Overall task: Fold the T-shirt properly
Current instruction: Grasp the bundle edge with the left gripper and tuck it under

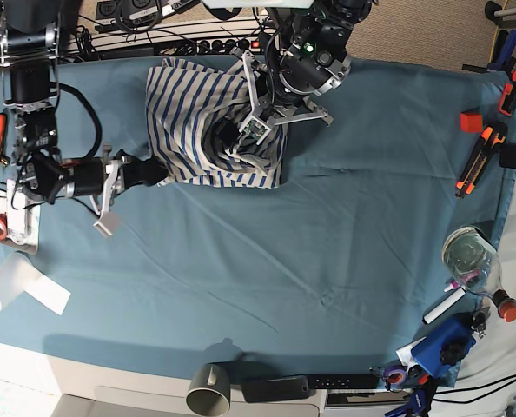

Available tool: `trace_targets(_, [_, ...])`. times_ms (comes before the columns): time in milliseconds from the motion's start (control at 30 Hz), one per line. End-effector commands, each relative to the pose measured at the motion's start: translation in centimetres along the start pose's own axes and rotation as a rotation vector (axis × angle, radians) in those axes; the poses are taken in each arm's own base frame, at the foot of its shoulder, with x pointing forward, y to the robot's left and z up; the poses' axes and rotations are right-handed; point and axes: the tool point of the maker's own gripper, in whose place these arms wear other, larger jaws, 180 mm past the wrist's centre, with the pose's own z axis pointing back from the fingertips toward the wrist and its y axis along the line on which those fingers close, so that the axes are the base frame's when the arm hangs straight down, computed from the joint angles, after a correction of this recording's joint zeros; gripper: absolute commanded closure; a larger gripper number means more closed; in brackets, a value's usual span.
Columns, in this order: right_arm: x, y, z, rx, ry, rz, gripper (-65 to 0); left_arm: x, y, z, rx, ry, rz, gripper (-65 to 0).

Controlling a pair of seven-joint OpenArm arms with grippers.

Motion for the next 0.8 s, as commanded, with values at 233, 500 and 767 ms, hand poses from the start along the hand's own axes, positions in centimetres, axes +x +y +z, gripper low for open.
trace_targets(233, [4.4, 2.4, -0.4, 0.050, -0.094, 0.070, 0.0, 0.1, 1.0, 0.1, 0.047, -0.006, 0.000, 0.0])
trace_targets(500, [8.4, 5.8, 1.3, 0.036, -0.139, 0.257, 0.0, 0.5, 1.0, 0.1, 0.046, -0.024, 0.000, 0.0])
trace_targets(767, [9.0, 7.5, 1.5, 0.048, -0.146, 0.365, 0.0, 4.5, 2.5, 2.0, 0.092, -0.173, 0.015, 0.0])
